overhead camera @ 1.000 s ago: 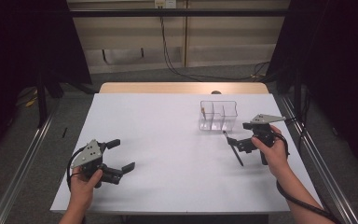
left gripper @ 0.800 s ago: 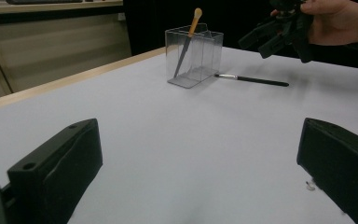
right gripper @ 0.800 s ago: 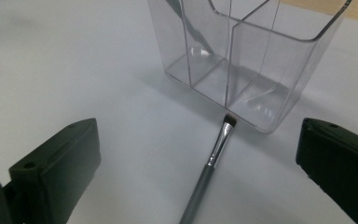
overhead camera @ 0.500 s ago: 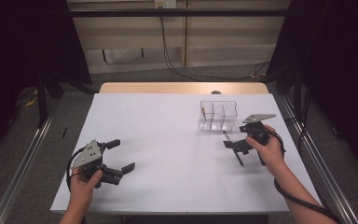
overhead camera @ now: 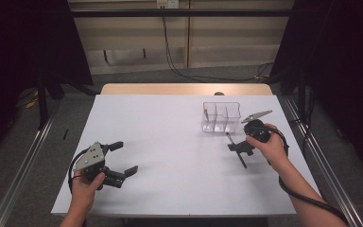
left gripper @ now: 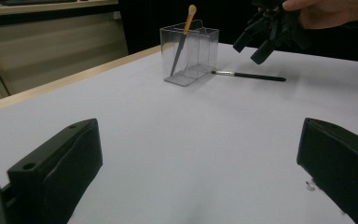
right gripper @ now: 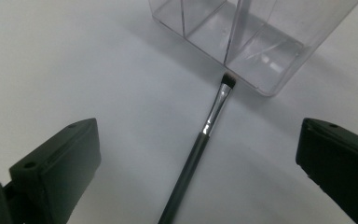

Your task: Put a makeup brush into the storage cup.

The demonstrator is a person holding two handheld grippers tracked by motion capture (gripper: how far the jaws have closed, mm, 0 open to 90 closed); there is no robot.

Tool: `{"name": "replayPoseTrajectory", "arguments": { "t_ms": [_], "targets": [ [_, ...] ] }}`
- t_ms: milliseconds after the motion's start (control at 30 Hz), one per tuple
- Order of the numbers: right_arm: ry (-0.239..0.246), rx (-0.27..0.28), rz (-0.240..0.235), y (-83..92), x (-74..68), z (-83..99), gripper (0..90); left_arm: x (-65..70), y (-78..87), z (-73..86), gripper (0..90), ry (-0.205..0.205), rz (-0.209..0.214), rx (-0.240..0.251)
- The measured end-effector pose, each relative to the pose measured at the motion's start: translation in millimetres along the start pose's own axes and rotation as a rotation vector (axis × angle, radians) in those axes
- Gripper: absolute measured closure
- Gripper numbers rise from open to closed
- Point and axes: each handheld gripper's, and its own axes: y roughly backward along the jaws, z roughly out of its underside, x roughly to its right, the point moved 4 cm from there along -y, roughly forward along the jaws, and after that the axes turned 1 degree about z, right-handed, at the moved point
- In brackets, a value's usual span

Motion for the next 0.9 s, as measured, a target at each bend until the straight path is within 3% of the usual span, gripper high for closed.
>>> {"name": "replayPoseTrajectory", "arguments": {
  "t_ms": [233,333,500,567,700,900],
  "targets": [
    [-0.035,-0.075,0.002,-5.7,-1.6,-0.6,0.0,-0.6,-3.8,-0.2,0.0,-0.005,0.008,-0.005],
    [-0.016,-0.076,0.017,-6.8,-0.3,-2.3,0.0,0.5,-4.5,-0.4,0.0,-0.005,0.012,-0.007],
    [-0.021,-0.152,0.018,-8.2,1.7,-3.2,0.7,0.2,-4.8,0.5,0.0,-0.002,0.015,-0.010],
    [-0.063,-0.152,0.001,-8.9,3.1,-4.8,4.0,0.9,-4.4,0.3,0.0,-0.001,0.013,-0.011],
    [-0.075,-0.186,0.031,-10.0,6.6,-4.9,14.7,2.5,-3.8,0.2,0.0,0.005,0.013,-0.006],
    [-0.098,-0.240,0.024,-12.4,8.0,-3.6,26.0,1.8,-1.3,2.0,0.0,0.005,0.011,-0.012]
  ]
}}
